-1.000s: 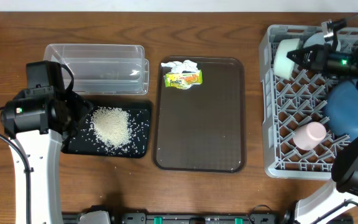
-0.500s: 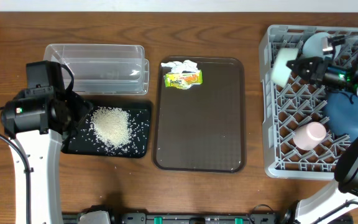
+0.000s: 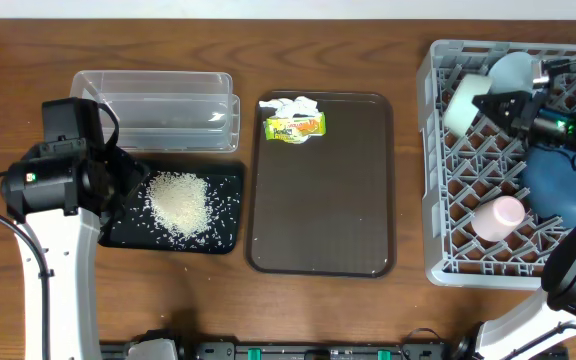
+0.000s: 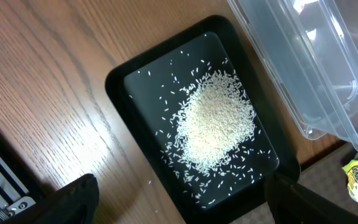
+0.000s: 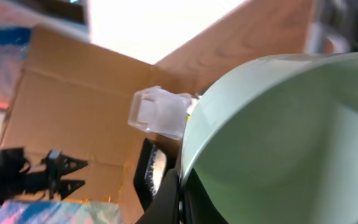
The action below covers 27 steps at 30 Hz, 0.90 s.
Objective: Sort waste into correct bins and load items into the dishwasher rack
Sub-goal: 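Carry the mint-green bowl with the right gripper into the rack's upper area, then lower the mint-green bowl into the rack and open the right gripper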
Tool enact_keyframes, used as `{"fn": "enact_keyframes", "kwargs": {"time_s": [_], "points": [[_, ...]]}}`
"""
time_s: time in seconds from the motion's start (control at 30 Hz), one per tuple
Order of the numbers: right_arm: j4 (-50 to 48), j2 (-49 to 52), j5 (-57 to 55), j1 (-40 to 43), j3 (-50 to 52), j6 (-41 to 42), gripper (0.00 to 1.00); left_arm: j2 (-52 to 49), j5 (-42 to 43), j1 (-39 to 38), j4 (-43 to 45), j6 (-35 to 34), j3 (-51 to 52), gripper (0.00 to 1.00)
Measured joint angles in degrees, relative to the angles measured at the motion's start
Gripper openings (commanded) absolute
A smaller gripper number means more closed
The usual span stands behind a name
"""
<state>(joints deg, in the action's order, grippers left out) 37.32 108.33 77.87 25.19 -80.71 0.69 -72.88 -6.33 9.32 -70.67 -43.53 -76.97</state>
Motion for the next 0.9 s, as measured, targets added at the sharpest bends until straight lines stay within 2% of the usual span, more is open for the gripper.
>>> {"fn": "enact_keyframes", "kwargs": {"time_s": [0.2,0.9], "points": [[-9.1,0.0,4.8,0.5,0.1,4.0,0.01,0.0,0.0,0.0,0.0,0.0,0.0,0.88],[-9.1,1.4,-1.8,-2.4,0.1,5.9,0.01,0.0,0.0,0.0,0.0,0.0,0.0,0.88]]}}
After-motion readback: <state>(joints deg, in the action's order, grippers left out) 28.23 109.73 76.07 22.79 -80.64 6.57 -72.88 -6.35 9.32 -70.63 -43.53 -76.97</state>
